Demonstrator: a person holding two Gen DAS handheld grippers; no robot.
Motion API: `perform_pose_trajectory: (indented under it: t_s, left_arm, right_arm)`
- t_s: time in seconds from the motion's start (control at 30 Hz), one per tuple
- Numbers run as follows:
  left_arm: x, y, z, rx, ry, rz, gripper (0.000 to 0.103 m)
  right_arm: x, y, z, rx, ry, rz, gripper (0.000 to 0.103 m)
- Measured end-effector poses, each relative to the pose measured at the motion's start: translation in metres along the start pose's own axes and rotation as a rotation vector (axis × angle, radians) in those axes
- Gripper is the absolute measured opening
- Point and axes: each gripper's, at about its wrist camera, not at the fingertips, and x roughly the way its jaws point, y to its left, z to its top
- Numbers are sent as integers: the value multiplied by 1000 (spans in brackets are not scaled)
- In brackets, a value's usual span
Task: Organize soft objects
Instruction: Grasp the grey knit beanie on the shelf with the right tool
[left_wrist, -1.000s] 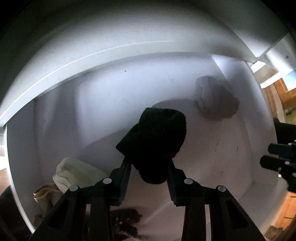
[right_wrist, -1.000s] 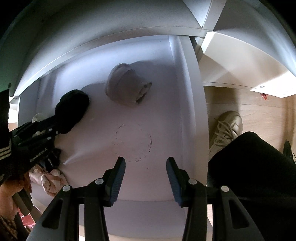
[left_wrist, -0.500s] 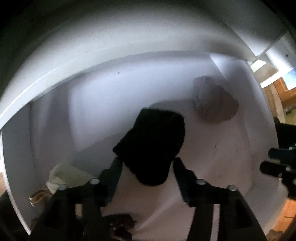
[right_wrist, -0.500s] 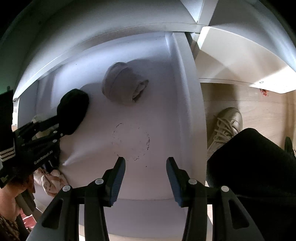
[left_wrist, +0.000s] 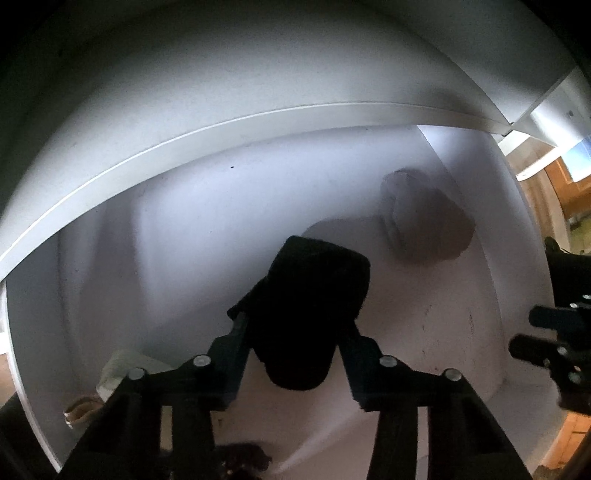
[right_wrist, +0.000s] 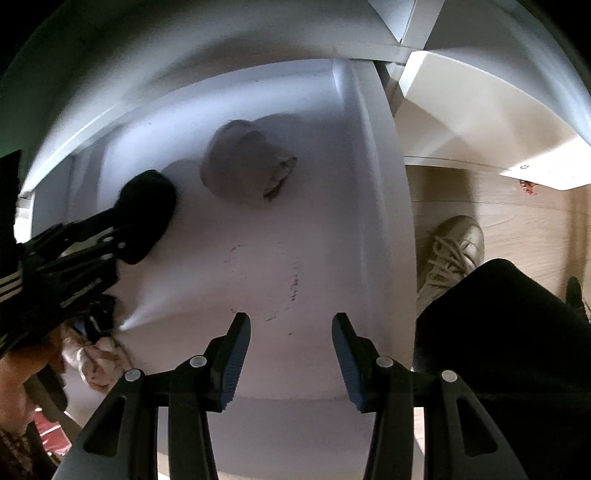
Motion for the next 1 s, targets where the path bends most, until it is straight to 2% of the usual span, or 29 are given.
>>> perform_pose_trajectory:
  t_s: [0.13, 0.3, 0.43, 0.47, 0.57, 0.67, 0.7, 0.77, 0.8, 0.87, 0.93, 1.0]
  left_arm:
    - [-10, -1, -6, 10, 5, -6, 33]
    - [-11, 3, -13, 16, 29, -17, 32]
    - [-10, 5, -15, 38, 21, -3, 36]
    - [-7, -1, -16, 38, 13, 1, 39]
    - [-7, -7, -15, 36, -3, -4, 67]
    - [-3, -15, -17, 70, 16, 10, 68]
    - [1, -17, -19, 83, 34, 13, 66]
    - [11, -21, -18, 96, 59, 28, 53]
    - [13, -20, -19, 99, 67, 42, 39]
    - [11, -14, -18, 82, 67, 35, 36]
    - [6, -11, -15, 47, 53, 4, 26]
    - [2, -11, -14, 42, 42, -4, 23]
  right_arm:
    - [1, -6, 3, 32, 1, 5, 46]
    - [-2, -11, 10, 61, -19, 34, 46]
    - [-3, -9, 12, 65, -14, 60, 46]
    - [-3, -8, 12, 62, -15, 63, 46]
    - [-3, -9, 14, 62, -26, 65, 46]
    - [1, -8, 20, 67, -47, 70, 47]
    - [2, -6, 24, 56, -57, 69, 47]
    - [5, 6, 33, 5, -84, 48, 47]
    - [5, 14, 36, -37, -99, 31, 47]
    - [6, 29, 43, -119, -133, -7, 47]
    - [6, 45, 49, -199, -175, -44, 47]
    - [6, 55, 54, -249, -214, -65, 48]
